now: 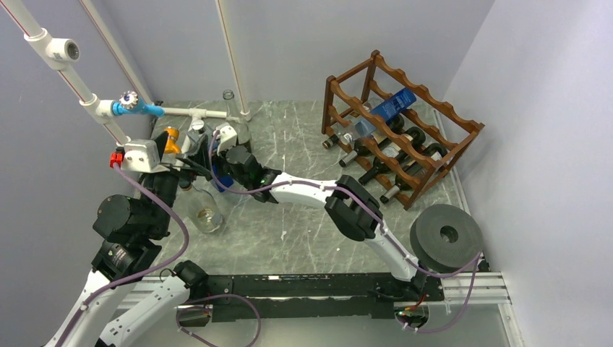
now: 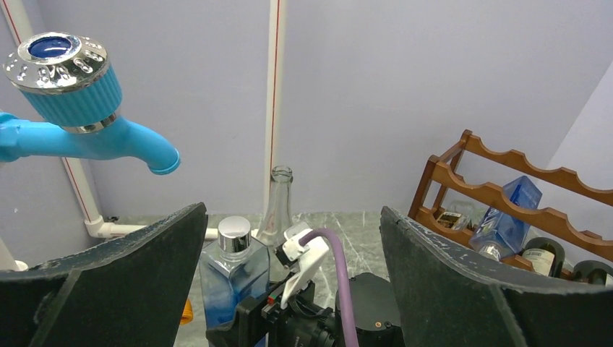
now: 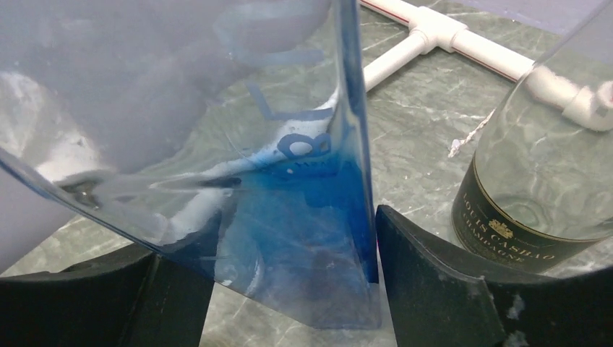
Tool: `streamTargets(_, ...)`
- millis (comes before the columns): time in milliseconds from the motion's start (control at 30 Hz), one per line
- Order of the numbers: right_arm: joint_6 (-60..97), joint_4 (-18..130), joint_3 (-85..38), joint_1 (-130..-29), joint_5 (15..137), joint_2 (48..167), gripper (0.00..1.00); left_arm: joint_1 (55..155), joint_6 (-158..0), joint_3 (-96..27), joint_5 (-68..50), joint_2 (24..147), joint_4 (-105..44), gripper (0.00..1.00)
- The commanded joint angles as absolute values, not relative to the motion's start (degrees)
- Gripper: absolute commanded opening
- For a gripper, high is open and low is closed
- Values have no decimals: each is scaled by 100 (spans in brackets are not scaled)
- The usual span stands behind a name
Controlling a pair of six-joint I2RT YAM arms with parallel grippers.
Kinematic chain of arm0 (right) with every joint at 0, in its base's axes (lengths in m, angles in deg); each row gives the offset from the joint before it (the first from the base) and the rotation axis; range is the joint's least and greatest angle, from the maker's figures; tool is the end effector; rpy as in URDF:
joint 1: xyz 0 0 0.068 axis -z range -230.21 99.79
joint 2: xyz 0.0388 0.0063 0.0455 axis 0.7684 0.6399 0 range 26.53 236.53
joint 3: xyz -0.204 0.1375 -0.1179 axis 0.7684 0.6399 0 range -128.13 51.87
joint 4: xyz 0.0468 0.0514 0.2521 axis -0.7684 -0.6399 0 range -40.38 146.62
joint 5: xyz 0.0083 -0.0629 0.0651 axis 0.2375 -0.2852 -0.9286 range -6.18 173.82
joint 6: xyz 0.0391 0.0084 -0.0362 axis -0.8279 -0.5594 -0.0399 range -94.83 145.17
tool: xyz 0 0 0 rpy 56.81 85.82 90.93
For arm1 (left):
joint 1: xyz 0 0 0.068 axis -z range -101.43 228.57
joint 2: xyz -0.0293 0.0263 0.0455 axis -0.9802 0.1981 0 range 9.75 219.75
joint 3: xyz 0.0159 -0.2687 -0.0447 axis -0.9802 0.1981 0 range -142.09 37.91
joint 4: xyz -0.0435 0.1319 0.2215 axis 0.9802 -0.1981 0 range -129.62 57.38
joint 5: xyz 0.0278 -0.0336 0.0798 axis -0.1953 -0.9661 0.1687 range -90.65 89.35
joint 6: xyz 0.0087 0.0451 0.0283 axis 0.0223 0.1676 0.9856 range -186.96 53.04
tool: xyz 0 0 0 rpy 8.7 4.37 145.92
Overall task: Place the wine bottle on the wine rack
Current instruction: Pick up the wine bottle from the center of the board.
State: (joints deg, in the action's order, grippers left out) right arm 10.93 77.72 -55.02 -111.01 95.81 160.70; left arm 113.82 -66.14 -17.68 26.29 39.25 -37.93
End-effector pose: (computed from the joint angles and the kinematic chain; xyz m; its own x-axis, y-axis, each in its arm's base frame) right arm 0.2784 0.4830 0.2322 -0.2361 0.0707 -0.9691 -0.7171 0.6604 0.2229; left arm 0.0769 -0.0346 0.4427 0.2923 -0.1909 -0.9371 0.1643 0.9753 -0.1474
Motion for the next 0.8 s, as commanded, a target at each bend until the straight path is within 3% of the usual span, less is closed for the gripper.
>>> streamTargets(0, 1293, 8186, -5771, -11103, 9748, 16103, 74, 11342, -6661, -1821, 2765, 3972, -3686, 95)
streamTargets(100, 1474, 8413, -5551, -11101, 9919, 15986, 69, 11338, -6661, -1851, 2747, 3990, -3723, 95)
streamTargets(233, 1828, 8764, -5109, -11097, 10059, 15639, 40, 11319, -6661, -1857, 2744, 4043, -3732, 95)
streamTargets(333, 2048, 8951, -4790, -11090, 10204, 15370, 12, 11316, -6659, -1879, 2654, 4052, -3765, 94)
streamTargets(400, 2197, 9029, -4531, -11086, 10244, 15121, 0, 11320, -6661, -1854, 2690, 4046, -3740, 94)
streamTargets(767, 3008, 8642, -2686, -10939, 9714, 13305, 0, 11318, -6870, -1870, 2676, 4126, -3782, 95)
